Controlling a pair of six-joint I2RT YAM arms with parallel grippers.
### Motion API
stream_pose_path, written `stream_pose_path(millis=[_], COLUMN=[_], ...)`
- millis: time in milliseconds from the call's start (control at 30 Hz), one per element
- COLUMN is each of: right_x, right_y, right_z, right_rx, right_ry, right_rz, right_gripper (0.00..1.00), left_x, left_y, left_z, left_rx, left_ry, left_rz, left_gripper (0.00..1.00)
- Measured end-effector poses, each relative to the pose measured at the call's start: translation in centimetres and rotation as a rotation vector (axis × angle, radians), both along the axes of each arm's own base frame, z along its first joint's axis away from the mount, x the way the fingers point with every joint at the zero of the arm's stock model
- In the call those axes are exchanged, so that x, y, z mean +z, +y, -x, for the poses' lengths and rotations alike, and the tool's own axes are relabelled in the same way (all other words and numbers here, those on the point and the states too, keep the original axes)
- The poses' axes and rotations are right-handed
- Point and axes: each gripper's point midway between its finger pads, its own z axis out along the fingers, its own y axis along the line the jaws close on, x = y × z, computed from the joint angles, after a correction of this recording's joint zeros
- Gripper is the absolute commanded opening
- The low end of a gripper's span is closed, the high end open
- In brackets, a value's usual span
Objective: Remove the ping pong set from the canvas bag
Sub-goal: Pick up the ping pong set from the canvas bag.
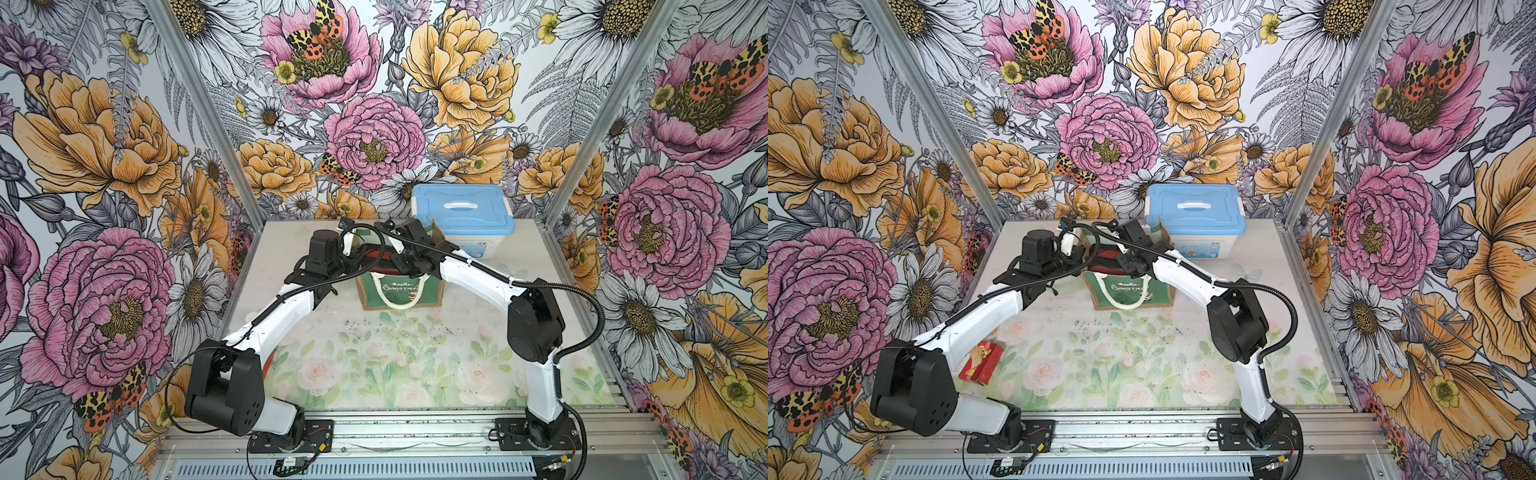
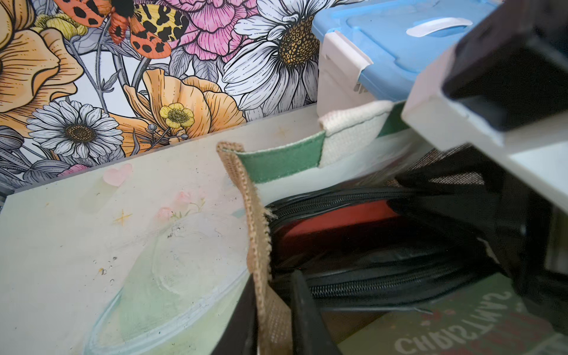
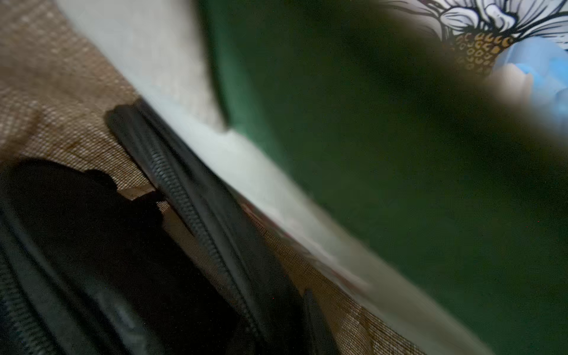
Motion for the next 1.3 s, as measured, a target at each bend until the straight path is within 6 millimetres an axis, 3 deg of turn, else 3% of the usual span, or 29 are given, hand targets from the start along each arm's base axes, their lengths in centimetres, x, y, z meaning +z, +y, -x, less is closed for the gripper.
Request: stream_pose_path(millis=[167, 467, 833, 1133, 1300], right_x=[0.7, 2.8, 10.2, 14.5, 18.3], right_y=[-0.4, -1.7, -2.4, -3.1, -3.9], right_z=[0.6, 0.9, 2.2, 3.1, 4.2], right_rx=[0.025, 0.013, 0.027, 0.015, 0.008], right_ry=[0.002, -0.009, -0.120, -0.187, -0.250], right_rz=[0.025, 0.014, -0.083, -0.150, -0.208], right_gripper=[0.00, 0.00, 0.00, 0.00, 0.00], left_x=[1.0, 0.6, 2.0, 2.5, 2.4], left_y=[0.0, -0.9, -0.8, 1.1, 1.6], left_z=[-1.8, -2.4, -2.7, -3.7, -4.0], left_rx=[0.022, 0.016, 0.032, 0.091, 0.108], left_ry=[-0.001, 0.068, 0.081, 0.097, 0.107], left_rz=[0.026, 0.072, 0.118, 0.169, 0.187], left_gripper=[0.19, 0.19, 0.19, 0.19, 0.19])
